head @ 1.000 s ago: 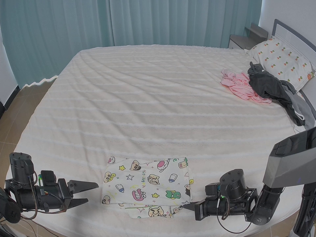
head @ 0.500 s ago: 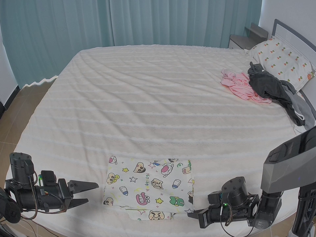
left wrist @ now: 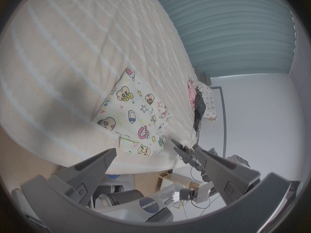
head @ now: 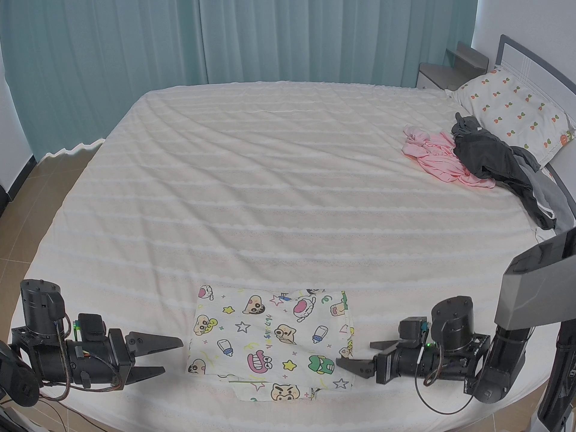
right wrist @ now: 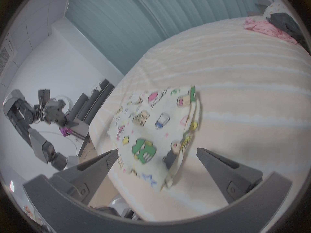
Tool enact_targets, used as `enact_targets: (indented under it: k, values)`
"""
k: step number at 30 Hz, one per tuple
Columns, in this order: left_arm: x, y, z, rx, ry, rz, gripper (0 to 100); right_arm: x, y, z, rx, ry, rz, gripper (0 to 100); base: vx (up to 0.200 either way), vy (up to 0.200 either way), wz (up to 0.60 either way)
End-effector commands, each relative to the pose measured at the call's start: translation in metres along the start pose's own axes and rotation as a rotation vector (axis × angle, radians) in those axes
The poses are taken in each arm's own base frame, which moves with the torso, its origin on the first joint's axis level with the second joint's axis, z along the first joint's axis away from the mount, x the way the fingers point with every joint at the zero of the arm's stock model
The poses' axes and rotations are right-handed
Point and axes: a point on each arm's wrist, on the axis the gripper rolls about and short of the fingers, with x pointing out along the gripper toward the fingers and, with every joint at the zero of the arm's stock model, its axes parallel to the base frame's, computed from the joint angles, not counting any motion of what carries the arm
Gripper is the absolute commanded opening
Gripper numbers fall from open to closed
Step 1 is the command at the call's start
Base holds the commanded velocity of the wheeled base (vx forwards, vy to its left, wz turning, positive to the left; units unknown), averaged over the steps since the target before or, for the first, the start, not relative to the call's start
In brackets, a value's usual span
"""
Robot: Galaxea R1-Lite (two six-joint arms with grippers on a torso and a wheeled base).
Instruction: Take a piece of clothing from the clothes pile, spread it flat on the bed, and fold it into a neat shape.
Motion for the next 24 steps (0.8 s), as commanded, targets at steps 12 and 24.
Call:
enact_targets:
  k: [12,24]
  values:
    - [-0.001,0.013,-0.016,-0.061,0.201,-0.094,100,0.089,-0.036,0.099,0.087,-0.062,-0.079,100,0.0,0.0,0.0]
    - [-0.001,0.017,-0.015,-0.079,0.211,-0.103,100,0.097,-0.045,0.102,0.112,-0.027,-0.106,100,0.0,0.0,0.0]
